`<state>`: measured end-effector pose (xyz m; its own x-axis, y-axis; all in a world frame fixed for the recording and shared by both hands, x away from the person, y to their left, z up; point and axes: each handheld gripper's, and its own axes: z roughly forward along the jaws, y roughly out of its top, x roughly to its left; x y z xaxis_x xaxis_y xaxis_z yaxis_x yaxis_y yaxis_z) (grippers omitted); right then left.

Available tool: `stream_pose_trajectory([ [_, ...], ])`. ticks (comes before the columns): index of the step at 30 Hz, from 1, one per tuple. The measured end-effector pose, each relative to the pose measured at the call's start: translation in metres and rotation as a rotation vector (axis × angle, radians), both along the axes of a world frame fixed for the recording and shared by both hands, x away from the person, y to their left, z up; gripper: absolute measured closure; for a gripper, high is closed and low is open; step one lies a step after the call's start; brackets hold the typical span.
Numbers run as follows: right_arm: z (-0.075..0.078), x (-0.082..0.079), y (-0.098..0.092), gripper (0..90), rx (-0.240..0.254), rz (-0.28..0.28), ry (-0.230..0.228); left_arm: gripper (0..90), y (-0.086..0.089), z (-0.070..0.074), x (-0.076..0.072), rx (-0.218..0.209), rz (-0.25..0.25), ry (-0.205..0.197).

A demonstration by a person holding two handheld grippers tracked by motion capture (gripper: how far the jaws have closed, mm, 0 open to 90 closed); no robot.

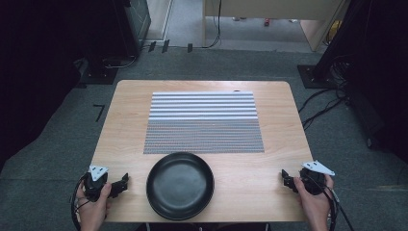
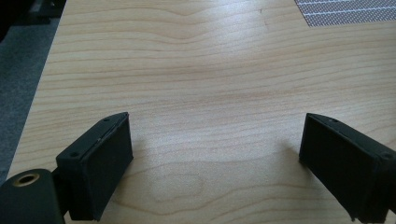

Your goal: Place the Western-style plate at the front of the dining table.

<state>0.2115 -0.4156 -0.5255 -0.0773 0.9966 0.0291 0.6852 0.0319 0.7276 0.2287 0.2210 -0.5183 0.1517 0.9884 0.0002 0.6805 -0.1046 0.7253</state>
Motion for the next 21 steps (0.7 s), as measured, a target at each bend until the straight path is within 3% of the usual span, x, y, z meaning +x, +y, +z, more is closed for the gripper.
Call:
stream_pose_trajectory([
  [6, 0.002, -0.001, 0.005, 13.8, 0.006, -0.016, -0.013, 9.3, 0.001, 0.002, 0.0, -0.001, 0.02, 0.021],
  [7, 0.005, -0.001, 0.008, 13.8, 0.004, -0.017, -0.018, 9.3, 0.003, 0.005, -0.001, -0.031, 0.028, 0.015],
  [10, 0.01, -0.001, 0.015, 13.9, 0.007, -0.011, -0.037, 9.3, 0.002, 0.012, -0.004, -0.063, 0.039, -0.015],
  [14, 0.017, -0.001, 0.026, 13.9, 0.033, 0.004, -0.063, 9.3, -0.002, 0.019, -0.007, -0.103, 0.022, -0.038],
  [21, 0.029, -0.004, 0.042, 14.1, 0.083, 0.026, -0.102, 9.3, -0.016, 0.026, -0.009, -0.144, -0.037, -0.037],
])
